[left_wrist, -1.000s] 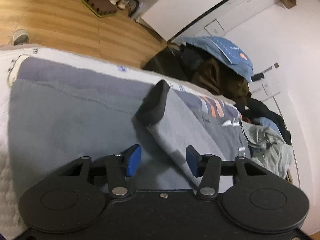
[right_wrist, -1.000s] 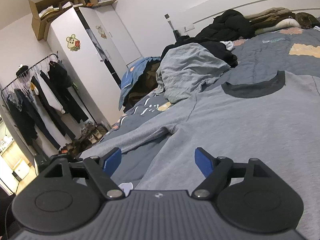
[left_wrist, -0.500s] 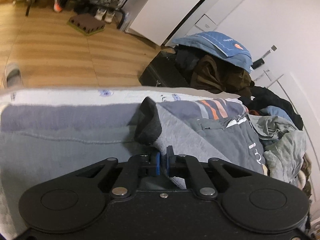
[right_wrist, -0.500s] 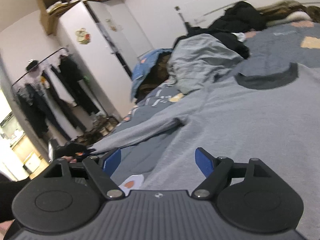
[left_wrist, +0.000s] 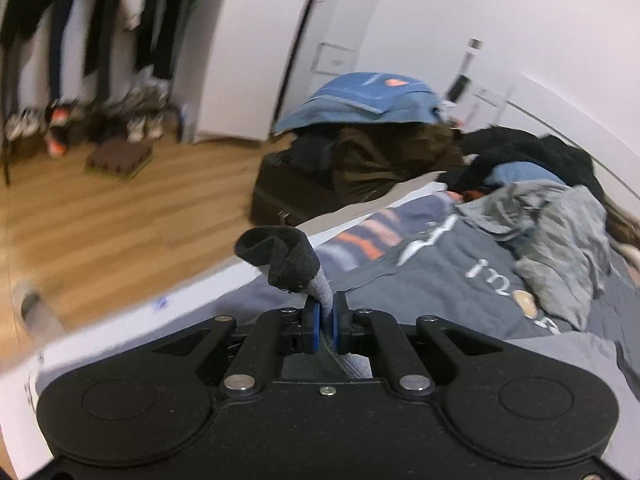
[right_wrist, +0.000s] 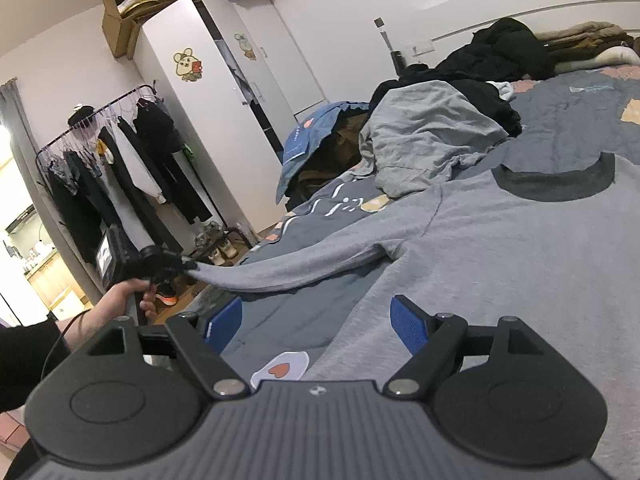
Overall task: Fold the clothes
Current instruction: 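Lift the sleeve with the left gripper, lay it across the body, release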
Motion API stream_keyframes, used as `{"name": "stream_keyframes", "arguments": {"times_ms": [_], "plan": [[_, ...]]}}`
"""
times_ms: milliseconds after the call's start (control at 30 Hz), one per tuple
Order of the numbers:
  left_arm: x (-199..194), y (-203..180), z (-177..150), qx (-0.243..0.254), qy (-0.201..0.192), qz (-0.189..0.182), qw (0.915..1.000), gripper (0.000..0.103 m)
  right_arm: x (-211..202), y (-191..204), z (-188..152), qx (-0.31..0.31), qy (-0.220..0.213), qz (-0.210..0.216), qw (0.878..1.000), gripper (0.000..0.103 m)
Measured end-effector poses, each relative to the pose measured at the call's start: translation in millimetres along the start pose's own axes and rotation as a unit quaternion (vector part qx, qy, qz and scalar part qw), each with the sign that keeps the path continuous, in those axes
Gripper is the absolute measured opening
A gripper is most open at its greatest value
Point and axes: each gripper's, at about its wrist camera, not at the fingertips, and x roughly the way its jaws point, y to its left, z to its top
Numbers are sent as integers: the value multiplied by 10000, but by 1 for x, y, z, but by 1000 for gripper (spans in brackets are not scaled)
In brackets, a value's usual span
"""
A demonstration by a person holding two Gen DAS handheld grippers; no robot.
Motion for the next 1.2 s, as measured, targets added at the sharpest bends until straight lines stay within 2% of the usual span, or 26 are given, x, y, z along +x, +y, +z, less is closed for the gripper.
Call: {"name": "stream_keyframes", "arguments": {"times_ms": [167,333,467,600,733,800,833,900,1000,1067,1133,1200], "plan": [[-12,-57,5,554,-41,-491,9972,6,-5,5,5,-160,-15,-93,9998,81],[-33,-140,-13,1284,-117,-1241,9839,6,-15,-2,12,-141,-45,-255,9996,81],[-53,-218,-50,2031,-86,-1926,9600,6,-27,-15,19,-36,-149,-499,9986,81],[-69,-286,-114,2652,182,-2439,9326,6,-43,-34,26,34,-309,-814,9962,82],[-66,-332,-190,3018,971,-2583,9126,8,-59,-63,29,255,-493,-1178,9915,82],[-61,-342,-221,3170,1311,-2592,9029,11,-66,-77,28,438,-593,-1331,9884,82],[-61,-339,-226,3126,1427,-2622,9017,19,-69,-84,27,509,-636,-1407,9867,82],[-60,-332,-235,3038,1657,-2682,8991,29,-73,-96,25,616,-646,-1585,9833,82],[-72,-329,-229,3092,1824,-2842,8890,31,-72,-111,20,803,-618,-1743,9795,82],[-87,-329,-218,3176,1772,-2988,8823,43,-67,-118,18,902,-557,-1810,9777,82],[-98,-320,-202,2984,1469,-3030,8931,64,-61,-119,16,931,-482,-1827,9776,82],[-107,-310,-188,2778,1198,-3065,9025,65,-52,-118,15,926,-413,-1749,9794,82]]}}
